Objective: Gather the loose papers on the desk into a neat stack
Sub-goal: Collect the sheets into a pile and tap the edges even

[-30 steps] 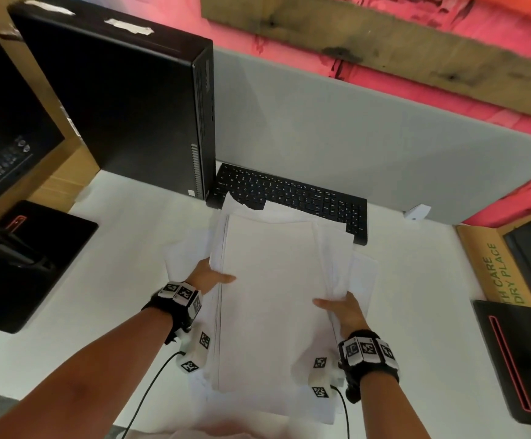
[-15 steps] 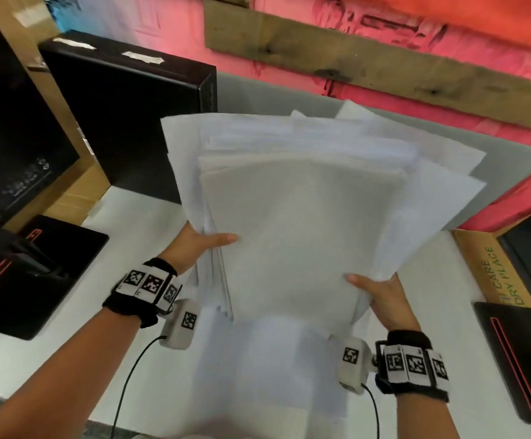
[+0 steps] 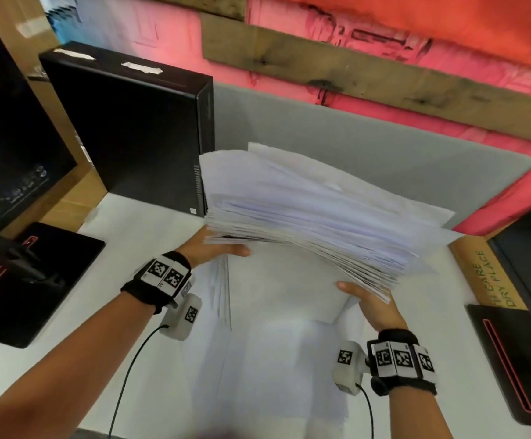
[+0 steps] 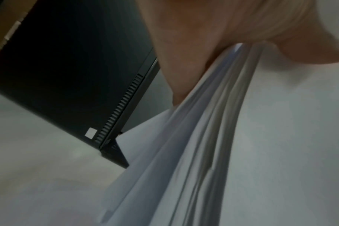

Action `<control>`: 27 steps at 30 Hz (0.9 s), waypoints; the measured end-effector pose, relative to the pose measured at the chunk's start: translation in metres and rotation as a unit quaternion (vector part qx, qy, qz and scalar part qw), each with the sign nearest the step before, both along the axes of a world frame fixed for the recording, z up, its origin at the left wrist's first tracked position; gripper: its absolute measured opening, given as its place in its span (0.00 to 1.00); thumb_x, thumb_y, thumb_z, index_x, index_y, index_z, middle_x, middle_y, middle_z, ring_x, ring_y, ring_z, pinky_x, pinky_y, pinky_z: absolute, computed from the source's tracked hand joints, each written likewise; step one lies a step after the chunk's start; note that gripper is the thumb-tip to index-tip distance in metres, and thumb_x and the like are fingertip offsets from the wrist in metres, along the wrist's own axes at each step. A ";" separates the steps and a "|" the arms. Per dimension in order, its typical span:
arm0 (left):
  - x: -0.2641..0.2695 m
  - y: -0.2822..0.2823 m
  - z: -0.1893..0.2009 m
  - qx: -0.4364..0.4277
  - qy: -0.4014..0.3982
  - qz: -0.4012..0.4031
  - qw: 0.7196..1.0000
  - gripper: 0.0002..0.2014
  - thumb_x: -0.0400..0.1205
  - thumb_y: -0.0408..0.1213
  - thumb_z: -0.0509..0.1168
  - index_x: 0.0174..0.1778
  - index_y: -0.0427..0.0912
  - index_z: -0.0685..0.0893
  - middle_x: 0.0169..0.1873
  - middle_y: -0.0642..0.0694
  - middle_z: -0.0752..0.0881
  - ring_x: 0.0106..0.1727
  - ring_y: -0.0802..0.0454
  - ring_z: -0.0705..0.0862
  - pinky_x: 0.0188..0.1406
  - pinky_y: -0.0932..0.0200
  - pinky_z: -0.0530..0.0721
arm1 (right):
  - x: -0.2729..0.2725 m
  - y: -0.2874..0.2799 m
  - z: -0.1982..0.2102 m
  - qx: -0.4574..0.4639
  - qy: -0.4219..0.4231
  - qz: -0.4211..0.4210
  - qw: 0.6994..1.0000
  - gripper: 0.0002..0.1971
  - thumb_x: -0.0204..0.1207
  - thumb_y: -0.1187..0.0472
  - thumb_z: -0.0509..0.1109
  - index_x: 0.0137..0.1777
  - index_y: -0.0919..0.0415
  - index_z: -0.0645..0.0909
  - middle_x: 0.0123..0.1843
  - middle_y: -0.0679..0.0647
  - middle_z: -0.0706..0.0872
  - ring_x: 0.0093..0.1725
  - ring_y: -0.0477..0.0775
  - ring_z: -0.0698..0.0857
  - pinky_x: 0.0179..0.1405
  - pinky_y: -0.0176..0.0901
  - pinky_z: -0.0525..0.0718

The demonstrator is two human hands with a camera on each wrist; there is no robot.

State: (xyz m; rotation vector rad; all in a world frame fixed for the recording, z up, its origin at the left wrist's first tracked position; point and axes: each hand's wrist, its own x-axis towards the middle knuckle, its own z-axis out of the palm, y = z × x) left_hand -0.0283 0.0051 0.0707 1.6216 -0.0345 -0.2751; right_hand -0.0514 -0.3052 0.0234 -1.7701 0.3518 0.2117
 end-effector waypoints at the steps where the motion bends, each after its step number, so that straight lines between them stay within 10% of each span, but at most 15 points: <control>1: 0.003 -0.002 0.003 -0.009 0.029 0.005 1.000 0.20 0.70 0.19 0.70 0.46 0.51 0.81 0.31 0.69 0.87 0.35 0.81 0.82 0.38 0.85 0.77 | 0.001 0.001 0.004 0.016 0.000 0.008 1.000 0.10 0.70 0.73 0.72 0.51 0.67 0.83 0.51 0.60 0.87 0.49 0.54 0.87 0.54 0.43 0.84; 3: 0.007 -0.006 0.010 -0.004 0.013 0.013 1.000 0.17 0.71 0.21 0.70 0.48 0.47 0.81 0.38 0.63 0.85 0.35 0.79 0.83 0.48 0.79 0.80 | 0.001 0.009 0.018 0.035 0.002 -0.006 0.999 0.07 0.67 0.69 0.76 0.45 0.65 0.86 0.47 0.56 0.89 0.44 0.52 0.89 0.47 0.39 0.86; 8: 0.017 -0.019 0.023 -0.078 -0.035 0.082 0.993 0.26 0.67 0.30 0.77 0.61 0.45 0.79 0.54 0.49 0.86 0.56 0.55 0.85 0.65 0.51 0.81 | 0.011 0.022 0.040 0.081 -0.104 -0.051 0.990 0.26 0.66 0.69 0.77 0.65 0.65 0.78 0.58 0.59 0.87 0.57 0.56 0.86 0.62 0.51 0.82; 13: 0.016 -0.012 0.036 -0.098 -0.111 0.100 0.984 0.22 0.70 0.22 0.71 0.53 0.53 0.80 0.45 0.59 0.90 0.51 0.62 0.87 0.57 0.60 0.85 | 0.015 0.022 0.072 0.110 -0.184 -0.034 0.976 0.24 0.68 0.71 0.75 0.63 0.58 0.76 0.53 0.45 0.86 0.47 0.33 0.86 0.47 0.25 0.83; 16: 0.009 -0.006 0.028 -0.097 -0.101 0.085 0.986 0.24 0.71 0.24 0.71 0.61 0.45 0.78 0.47 0.58 0.89 0.51 0.64 0.87 0.58 0.63 0.84 | 0.013 0.024 0.067 0.096 -0.178 -0.005 0.979 0.30 0.60 0.61 0.80 0.65 0.62 0.78 0.52 0.46 0.88 0.49 0.37 0.87 0.48 0.31 0.82; 20: 0.006 0.003 0.026 -0.068 -0.077 0.025 0.994 0.37 0.55 0.53 0.81 0.61 0.50 0.78 0.53 0.57 0.86 0.56 0.63 0.85 0.56 0.68 0.83 | 0.011 0.016 0.073 0.086 -0.167 0.017 0.982 0.43 0.40 0.41 0.85 0.59 0.53 0.80 0.47 0.38 0.91 0.50 0.38 0.87 0.47 0.31 0.84; 27: 0.021 -0.011 0.017 -0.065 -0.057 0.012 0.996 0.40 0.52 0.54 0.82 0.61 0.50 0.80 0.53 0.56 0.89 0.58 0.59 0.85 0.60 0.62 0.83 | 0.036 0.009 0.078 0.051 -0.172 0.040 0.983 0.34 0.54 0.60 0.83 0.63 0.57 0.78 0.55 0.46 0.89 0.57 0.47 0.86 0.58 0.40 0.83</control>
